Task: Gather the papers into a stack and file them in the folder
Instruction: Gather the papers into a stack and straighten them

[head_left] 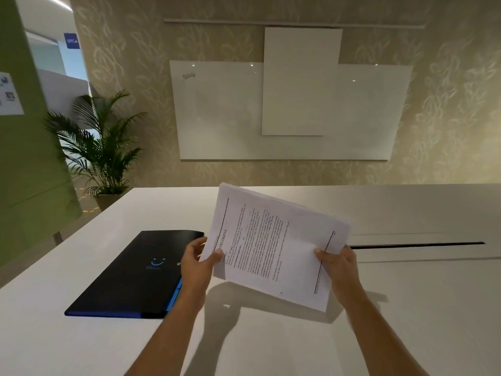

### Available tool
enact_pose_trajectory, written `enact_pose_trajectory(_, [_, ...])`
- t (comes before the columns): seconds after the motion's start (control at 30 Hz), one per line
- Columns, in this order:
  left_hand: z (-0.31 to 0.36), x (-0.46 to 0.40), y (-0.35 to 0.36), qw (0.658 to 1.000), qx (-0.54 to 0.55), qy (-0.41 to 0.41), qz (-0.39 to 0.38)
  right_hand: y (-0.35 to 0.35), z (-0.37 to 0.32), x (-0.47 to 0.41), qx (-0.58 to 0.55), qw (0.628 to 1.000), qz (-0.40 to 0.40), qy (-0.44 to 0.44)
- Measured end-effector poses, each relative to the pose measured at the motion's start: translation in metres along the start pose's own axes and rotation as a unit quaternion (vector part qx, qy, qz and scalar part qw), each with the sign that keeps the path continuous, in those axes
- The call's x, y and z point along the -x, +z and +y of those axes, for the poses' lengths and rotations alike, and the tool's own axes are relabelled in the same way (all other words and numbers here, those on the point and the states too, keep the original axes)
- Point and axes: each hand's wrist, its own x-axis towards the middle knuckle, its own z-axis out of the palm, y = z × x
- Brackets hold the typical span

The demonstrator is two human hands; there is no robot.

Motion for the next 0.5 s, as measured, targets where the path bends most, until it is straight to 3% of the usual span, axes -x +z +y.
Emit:
enact_pose_trajectory(0.13, [0.02, -0.01, -0.003, 0.993, -0.095, 0.042, -0.056, 0.007, -0.017, -0.007, 0.052, 0.997, -0.054, -0.031])
enact_pose_trajectory(0.4, [0.045, -0.011, 0.007, 0.989, -0.072, 0.129, -0.025, 0.017, -0.033, -0.011, 0.074, 0.991, -0.061, -0.097])
enact_pose_trajectory(0.5, [0.029, -0.003, 0.005, 0.992, -0.059, 0.115, -0.015, 0.013, -0.018, -0.003, 0.098, 0.99, -0.048, -0.088])
